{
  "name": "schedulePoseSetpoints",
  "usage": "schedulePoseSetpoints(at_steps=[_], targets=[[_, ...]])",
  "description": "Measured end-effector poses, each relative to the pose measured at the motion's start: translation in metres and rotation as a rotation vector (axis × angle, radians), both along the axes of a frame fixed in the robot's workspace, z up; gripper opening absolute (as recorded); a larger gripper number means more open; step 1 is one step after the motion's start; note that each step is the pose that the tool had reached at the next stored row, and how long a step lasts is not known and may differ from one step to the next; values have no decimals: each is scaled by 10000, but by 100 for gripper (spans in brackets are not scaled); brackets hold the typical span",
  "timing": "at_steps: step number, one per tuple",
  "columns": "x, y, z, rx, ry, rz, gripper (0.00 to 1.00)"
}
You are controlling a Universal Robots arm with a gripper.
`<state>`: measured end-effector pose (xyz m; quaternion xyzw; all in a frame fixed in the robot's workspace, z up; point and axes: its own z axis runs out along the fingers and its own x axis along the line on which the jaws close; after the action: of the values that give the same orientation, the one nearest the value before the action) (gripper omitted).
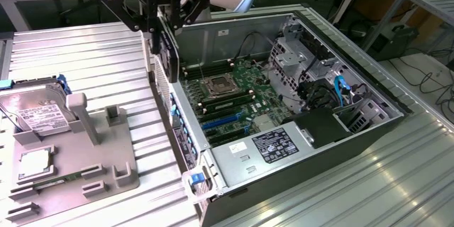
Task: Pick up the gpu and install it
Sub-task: 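Pick up the gpu and move the gpu toward the slot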
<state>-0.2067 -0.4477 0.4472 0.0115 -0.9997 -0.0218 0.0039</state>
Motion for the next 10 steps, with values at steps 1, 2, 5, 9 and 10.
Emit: schedulePoseSetpoints(at_steps=[1, 2, 5, 9, 10], targets=[[11, 0, 0, 0, 0, 0, 28], [23, 0, 0, 0, 0, 0, 28], [57, 0, 0, 0, 0, 0, 28], [110, 0, 0, 0, 0, 1, 28], [122, 0, 0, 0, 0, 1, 28]])
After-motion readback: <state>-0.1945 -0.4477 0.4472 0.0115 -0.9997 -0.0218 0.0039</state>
